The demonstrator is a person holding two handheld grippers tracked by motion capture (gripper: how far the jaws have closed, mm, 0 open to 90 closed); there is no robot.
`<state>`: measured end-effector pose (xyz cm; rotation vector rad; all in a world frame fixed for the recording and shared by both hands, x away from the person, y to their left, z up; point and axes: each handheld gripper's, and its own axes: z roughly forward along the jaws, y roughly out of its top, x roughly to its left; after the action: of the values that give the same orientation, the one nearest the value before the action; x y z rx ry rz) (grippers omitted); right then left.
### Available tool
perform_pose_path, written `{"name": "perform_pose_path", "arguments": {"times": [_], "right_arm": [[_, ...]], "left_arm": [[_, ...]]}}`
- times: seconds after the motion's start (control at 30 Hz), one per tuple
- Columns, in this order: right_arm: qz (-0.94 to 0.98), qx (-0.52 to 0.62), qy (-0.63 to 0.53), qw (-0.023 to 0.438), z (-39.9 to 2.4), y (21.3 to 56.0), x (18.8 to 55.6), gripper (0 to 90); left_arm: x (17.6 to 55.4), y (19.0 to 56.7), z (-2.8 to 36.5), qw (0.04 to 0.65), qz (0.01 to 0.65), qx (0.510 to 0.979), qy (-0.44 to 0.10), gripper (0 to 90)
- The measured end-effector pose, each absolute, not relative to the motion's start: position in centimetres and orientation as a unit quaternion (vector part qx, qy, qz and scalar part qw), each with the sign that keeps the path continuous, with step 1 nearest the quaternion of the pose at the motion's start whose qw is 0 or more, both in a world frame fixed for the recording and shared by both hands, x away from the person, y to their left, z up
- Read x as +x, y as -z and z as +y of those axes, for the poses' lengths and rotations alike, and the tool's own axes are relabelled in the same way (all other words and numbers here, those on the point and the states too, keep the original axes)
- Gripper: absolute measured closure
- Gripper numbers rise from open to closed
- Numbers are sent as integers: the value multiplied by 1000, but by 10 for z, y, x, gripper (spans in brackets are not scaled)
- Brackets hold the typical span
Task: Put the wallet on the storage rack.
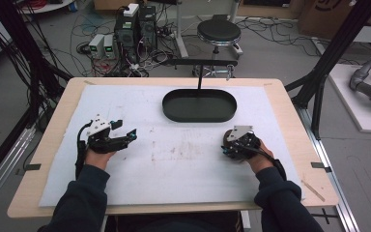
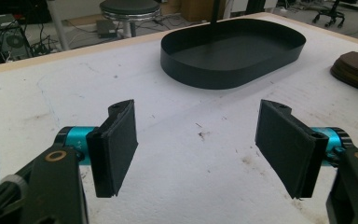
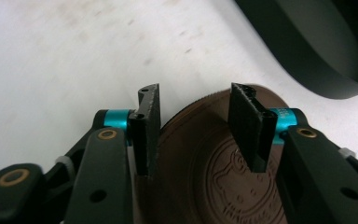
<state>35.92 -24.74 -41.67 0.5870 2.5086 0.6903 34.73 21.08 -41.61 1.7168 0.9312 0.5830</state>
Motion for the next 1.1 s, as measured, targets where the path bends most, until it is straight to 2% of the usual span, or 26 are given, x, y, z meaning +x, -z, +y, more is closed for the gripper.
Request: {"name": "perform_pose_path", "arguments": {"times": [0.1,0.2,0.27,0.37,0.47,0.67,1.03,1.07,1.1], "right_arm": [[919,203,-259,215,-261,414,356,550],[906,226,-293,206,-277,410,353,469],[872,292,-335,205,-291,408,354,347],[822,379,-371,206,-310,410,359,265],[801,427,-374,188,-321,419,365,229],[797,462,-366,131,-324,436,374,184],[781,483,-387,78,-328,443,379,186],[779,487,-389,70,-329,444,380,203],[779,484,-394,58,-330,444,380,265]], "left_arm": [[347,416,211,525,390,716,-243,292],[348,416,211,525,390,717,-243,292],[348,416,211,524,390,717,-243,292],[348,416,210,525,390,716,-243,292],[348,417,211,525,390,716,-243,292],[348,417,210,524,390,717,-242,292],[349,418,209,523,389,719,-242,292],[349,418,208,523,388,719,-241,292],[349,418,208,523,388,720,-240,292]]}}
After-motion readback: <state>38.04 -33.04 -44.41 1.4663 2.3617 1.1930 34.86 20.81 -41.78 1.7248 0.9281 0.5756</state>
